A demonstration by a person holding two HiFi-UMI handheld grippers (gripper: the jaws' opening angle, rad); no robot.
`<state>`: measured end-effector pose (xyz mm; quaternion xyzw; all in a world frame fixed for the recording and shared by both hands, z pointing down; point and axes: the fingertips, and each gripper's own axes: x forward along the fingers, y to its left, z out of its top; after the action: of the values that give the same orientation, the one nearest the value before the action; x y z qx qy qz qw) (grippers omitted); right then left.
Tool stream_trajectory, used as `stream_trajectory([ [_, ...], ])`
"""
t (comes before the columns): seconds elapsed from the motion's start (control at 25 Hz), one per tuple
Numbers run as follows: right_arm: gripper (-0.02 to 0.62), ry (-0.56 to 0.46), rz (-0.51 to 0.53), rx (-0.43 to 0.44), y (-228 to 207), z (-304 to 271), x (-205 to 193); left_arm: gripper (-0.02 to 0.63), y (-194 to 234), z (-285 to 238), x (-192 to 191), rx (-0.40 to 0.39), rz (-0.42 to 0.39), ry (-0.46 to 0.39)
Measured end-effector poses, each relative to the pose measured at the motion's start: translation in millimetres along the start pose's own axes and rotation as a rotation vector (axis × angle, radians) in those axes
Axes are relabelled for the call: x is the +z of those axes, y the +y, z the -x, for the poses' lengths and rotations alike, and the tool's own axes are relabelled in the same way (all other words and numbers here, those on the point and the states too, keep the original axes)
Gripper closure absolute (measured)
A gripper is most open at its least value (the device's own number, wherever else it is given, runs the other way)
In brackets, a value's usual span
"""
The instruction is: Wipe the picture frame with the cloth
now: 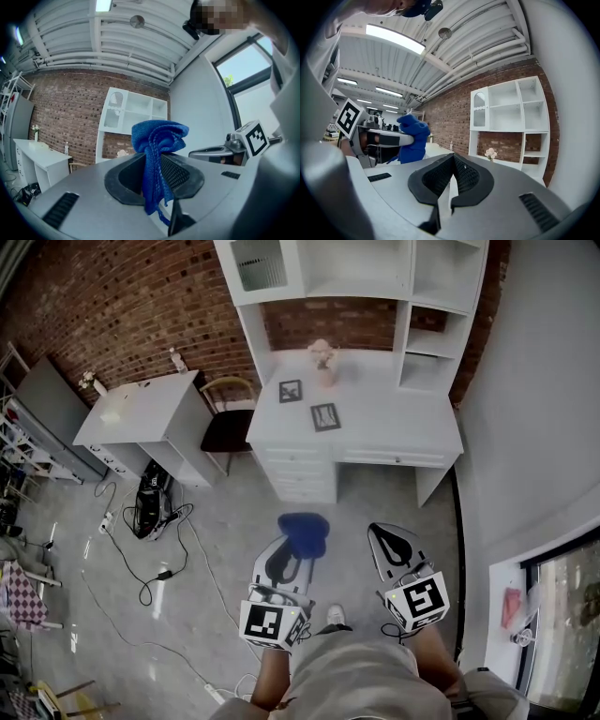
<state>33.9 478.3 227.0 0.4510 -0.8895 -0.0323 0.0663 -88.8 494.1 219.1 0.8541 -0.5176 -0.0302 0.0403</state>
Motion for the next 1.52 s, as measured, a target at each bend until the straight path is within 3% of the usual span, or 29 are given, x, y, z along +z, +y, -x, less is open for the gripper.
stream_trajectory([
  [0.6,0.598,0.026,-0.008,-0.027,-28.8,-59.3,-8.8,0.508,36.0,-65.3,-8.0,-0.049,-0.004,0.024],
  [1.52,0.598,0.035,-0.02,0.124,-143.8,-165.6,-23.1,0.508,68.6,-200.6,-20.4,0.103,-0.002,0.056],
])
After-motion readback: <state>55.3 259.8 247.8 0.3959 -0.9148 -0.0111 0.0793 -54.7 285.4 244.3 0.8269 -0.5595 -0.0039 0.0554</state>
